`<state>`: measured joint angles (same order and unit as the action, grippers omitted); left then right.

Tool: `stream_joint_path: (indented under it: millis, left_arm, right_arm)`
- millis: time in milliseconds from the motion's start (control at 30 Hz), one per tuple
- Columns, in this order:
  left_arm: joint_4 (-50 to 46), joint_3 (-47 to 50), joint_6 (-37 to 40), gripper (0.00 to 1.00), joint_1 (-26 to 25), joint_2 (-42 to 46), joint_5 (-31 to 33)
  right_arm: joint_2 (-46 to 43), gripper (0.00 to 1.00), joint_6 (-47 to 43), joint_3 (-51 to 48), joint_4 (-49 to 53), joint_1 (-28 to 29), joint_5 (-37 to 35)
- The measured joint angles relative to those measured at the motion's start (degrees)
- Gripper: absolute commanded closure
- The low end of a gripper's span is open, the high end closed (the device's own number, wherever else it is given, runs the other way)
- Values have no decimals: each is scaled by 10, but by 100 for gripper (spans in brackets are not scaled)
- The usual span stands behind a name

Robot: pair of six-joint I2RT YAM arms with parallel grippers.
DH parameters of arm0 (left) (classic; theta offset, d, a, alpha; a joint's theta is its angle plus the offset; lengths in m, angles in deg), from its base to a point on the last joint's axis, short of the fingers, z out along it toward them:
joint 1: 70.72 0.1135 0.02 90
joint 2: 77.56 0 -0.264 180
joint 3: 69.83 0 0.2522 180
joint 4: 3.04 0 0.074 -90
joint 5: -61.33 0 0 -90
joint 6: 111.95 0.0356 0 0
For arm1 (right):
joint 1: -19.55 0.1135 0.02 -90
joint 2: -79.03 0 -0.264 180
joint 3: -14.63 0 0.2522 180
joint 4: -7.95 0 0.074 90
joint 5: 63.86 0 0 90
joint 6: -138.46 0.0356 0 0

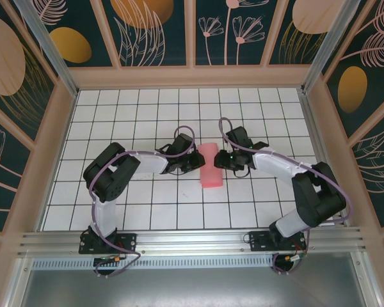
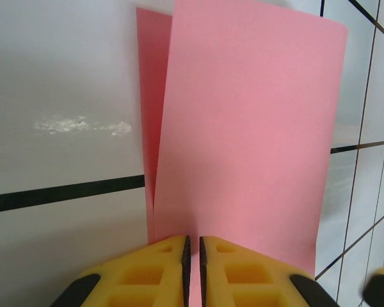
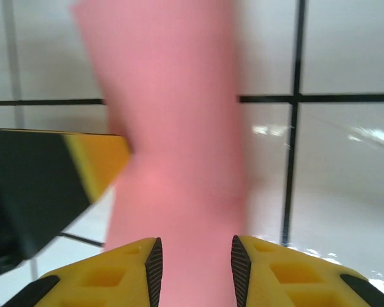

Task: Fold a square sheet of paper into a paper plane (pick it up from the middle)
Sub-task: Fold the square sheet of paper in half at the center of the table.

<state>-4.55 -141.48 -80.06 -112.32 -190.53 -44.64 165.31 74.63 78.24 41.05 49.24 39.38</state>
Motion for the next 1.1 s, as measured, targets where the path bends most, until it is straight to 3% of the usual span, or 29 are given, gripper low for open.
stream_joint_path:
  millis: [367, 1100]
  left_arm:
    - [7, 3, 0, 85, 0, 0, 0]
    - [6, 3, 0, 86, 0, 1, 4]
  right_arm:
    - [38, 77, -4, 2, -8, 7, 108]
    - [62, 77, 0, -56, -14, -5, 108]
